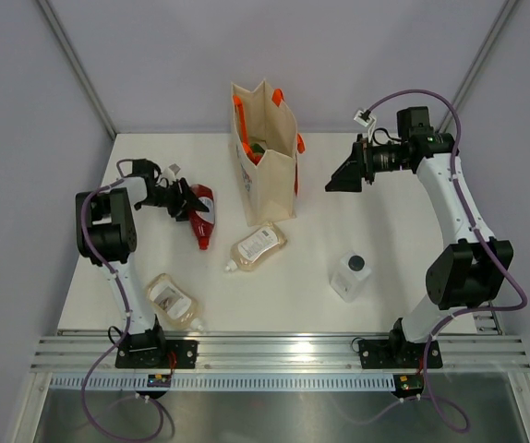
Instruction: Place the personal care products into the canvas bag
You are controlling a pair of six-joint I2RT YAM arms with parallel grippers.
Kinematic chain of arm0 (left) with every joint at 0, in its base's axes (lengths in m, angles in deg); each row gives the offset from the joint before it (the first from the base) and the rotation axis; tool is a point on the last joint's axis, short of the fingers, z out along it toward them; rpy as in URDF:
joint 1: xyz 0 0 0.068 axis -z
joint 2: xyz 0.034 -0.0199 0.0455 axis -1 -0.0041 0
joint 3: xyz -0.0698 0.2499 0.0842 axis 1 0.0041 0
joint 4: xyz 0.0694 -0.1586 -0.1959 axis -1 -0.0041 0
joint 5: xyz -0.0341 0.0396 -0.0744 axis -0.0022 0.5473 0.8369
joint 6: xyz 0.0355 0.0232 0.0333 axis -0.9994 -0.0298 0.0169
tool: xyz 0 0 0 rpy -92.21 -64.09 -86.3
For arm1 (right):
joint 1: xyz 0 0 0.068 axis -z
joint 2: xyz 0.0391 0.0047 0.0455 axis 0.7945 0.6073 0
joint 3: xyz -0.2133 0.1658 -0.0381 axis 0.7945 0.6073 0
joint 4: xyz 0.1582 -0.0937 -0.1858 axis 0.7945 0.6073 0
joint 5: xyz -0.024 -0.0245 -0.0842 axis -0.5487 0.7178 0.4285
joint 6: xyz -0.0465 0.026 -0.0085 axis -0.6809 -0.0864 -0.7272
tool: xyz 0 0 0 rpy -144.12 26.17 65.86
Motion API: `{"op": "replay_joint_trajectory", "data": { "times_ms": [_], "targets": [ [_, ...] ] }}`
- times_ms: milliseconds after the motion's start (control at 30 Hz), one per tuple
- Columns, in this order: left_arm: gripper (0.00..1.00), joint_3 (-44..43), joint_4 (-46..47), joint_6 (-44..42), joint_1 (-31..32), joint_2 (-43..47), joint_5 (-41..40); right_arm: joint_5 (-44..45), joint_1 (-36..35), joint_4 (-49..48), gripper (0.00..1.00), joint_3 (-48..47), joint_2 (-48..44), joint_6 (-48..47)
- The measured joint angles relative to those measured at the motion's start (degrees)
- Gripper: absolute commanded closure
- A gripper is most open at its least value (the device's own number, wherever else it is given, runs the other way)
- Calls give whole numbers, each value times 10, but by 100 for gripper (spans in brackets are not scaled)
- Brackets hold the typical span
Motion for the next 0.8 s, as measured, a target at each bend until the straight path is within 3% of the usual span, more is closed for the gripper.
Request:
{"op": "replay_joint_trajectory", "data": {
  "times_ms": [233,467,700,800],
  "targets": [
    [100,79,176,146,-15,2,76,-8,0,14,0,21,-1,-14],
    [100,147,419,354,-14,14,122,-9,0,14,1,30,-10,-15],
    [100,187,808,695,-14,12,138,-9,0,14,1,35,-15,-15],
    [100,183,909,817,-14,9,132,-9,0,14,1,36,-15,-15]
  ]
}}
